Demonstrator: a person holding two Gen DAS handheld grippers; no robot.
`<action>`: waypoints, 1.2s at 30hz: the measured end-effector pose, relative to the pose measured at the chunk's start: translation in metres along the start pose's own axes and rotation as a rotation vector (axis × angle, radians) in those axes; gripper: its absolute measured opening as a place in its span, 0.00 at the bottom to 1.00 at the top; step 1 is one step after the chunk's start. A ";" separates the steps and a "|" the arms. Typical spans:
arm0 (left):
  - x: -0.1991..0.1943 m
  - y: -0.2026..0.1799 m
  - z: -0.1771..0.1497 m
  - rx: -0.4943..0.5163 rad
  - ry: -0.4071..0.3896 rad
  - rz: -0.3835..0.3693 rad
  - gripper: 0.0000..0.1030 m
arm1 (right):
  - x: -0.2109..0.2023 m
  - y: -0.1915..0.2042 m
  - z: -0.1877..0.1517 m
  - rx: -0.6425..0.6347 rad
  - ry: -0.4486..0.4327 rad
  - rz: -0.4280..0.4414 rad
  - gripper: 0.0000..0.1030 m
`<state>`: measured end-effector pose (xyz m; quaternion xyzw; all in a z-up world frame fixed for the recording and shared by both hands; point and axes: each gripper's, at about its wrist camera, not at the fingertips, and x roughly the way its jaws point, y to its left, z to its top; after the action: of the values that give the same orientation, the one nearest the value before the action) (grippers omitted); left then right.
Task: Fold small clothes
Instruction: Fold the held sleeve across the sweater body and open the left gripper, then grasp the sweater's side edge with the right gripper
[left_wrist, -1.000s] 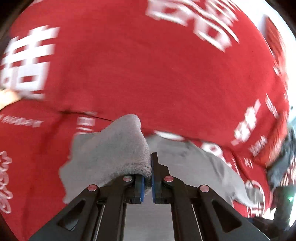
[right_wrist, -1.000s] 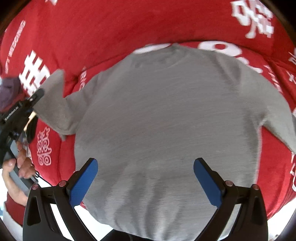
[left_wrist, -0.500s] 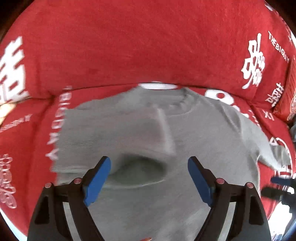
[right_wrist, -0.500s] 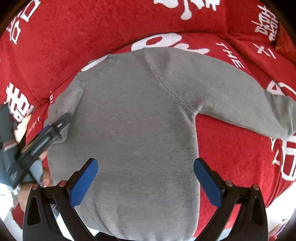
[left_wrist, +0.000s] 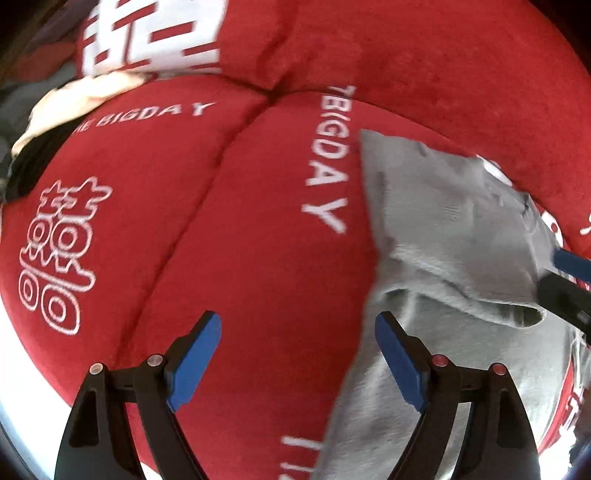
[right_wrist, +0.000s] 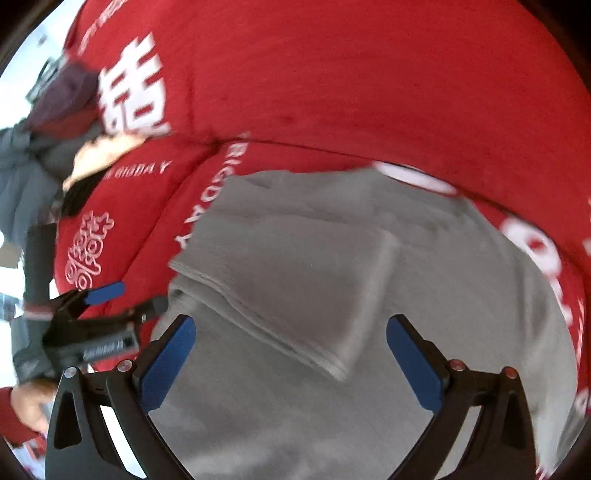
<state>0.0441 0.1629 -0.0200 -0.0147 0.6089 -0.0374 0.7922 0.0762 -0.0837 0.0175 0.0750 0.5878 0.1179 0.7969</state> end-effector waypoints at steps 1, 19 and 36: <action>-0.001 0.004 -0.001 -0.013 0.002 0.000 0.83 | 0.011 0.009 0.006 -0.026 0.008 0.001 1.00; -0.001 -0.005 0.039 0.007 -0.027 -0.077 0.84 | 0.014 -0.040 0.032 0.363 -0.152 0.104 0.12; 0.072 -0.053 0.128 0.049 0.100 -0.163 0.84 | -0.062 -0.219 -0.133 0.917 -0.172 0.068 0.57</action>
<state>0.1835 0.1018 -0.0527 -0.0428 0.6435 -0.1170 0.7552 -0.0465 -0.3143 -0.0216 0.4482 0.5081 -0.1345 0.7231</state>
